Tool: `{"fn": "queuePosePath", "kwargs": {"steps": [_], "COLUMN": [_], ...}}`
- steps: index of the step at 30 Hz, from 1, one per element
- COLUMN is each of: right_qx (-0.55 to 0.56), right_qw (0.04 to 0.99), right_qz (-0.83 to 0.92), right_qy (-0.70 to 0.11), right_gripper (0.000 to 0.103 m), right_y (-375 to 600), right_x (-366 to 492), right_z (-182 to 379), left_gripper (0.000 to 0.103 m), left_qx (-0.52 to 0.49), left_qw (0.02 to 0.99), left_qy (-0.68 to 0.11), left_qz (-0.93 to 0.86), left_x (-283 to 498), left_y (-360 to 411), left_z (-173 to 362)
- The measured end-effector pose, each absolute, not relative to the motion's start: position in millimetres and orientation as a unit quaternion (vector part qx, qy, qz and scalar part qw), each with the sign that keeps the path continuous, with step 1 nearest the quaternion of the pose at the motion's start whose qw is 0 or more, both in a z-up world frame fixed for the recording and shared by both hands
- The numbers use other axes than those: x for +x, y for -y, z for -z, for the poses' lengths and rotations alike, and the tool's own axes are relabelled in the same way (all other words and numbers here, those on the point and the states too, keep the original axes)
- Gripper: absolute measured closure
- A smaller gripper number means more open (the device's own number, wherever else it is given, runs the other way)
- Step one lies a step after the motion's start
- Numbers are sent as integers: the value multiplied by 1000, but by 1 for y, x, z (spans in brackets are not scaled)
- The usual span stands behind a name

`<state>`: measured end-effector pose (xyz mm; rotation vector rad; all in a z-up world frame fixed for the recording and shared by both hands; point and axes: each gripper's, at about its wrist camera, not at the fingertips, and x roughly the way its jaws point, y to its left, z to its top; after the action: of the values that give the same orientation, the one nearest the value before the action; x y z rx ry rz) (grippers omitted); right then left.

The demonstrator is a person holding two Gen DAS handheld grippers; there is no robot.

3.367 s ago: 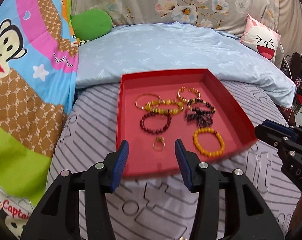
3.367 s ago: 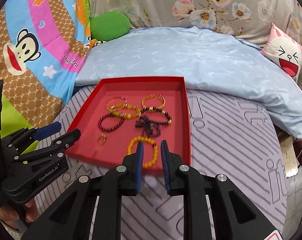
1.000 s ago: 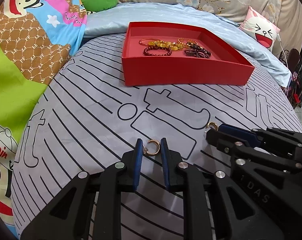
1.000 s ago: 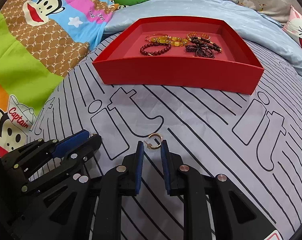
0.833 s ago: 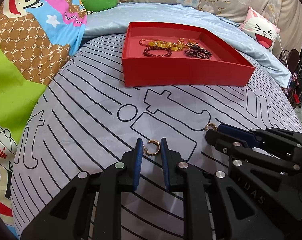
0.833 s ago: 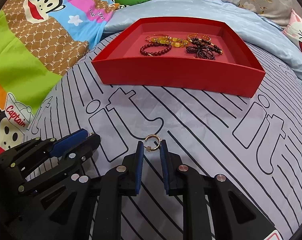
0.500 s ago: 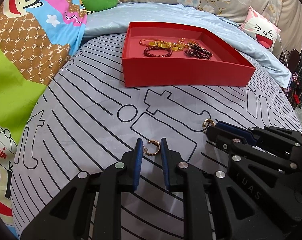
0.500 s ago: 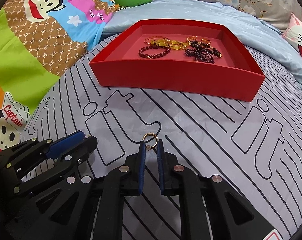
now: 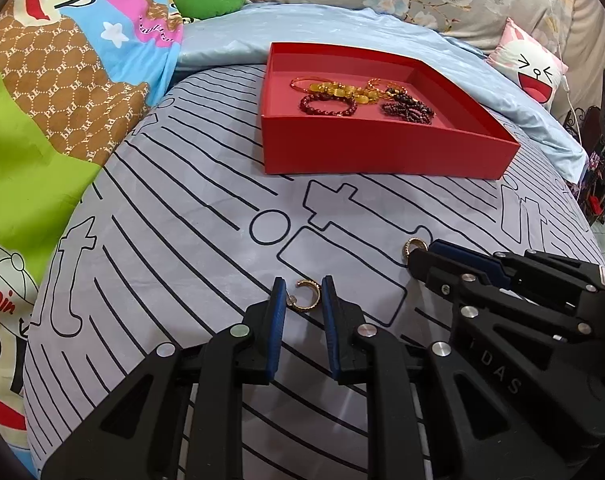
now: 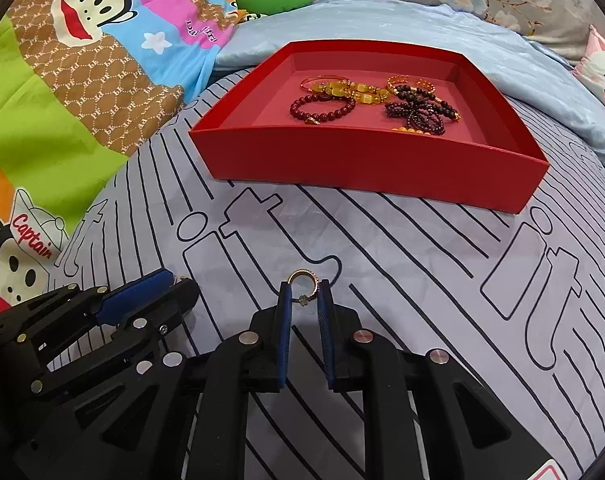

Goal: Organize jewelry
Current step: 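Carry both earrings into the red tray and open both grippers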

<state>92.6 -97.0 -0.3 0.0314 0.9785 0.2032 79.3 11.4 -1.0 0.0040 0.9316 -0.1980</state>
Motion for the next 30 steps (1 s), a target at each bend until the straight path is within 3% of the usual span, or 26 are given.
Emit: {"fn": "queuePosePath", "kwargs": {"steps": [11, 16, 19, 30], "right_qx": [21, 6, -7, 10], "right_qw": [880, 879, 882, 890], "right_qz": [-112, -100, -92, -86], "right_qy": [-462, -465, -462, -448], "right_gripper": [80, 81, 87, 87], "right_y": [89, 85, 84, 101], "right_x": [96, 99, 98, 85], "right_z": [-4, 1, 2, -16], "left_gripper": [85, 85, 85, 85], "left_qx": [-8, -7, -7, 1], "left_qw": [891, 890, 890, 891], "left_qy": [-446, -448, -449, -446], "left_qz": [84, 82, 82, 88], "left_x": [81, 82, 82, 80], "left_y": [-23, -24, -24, -16], "left_z": [-2, -1, 0, -5]}}
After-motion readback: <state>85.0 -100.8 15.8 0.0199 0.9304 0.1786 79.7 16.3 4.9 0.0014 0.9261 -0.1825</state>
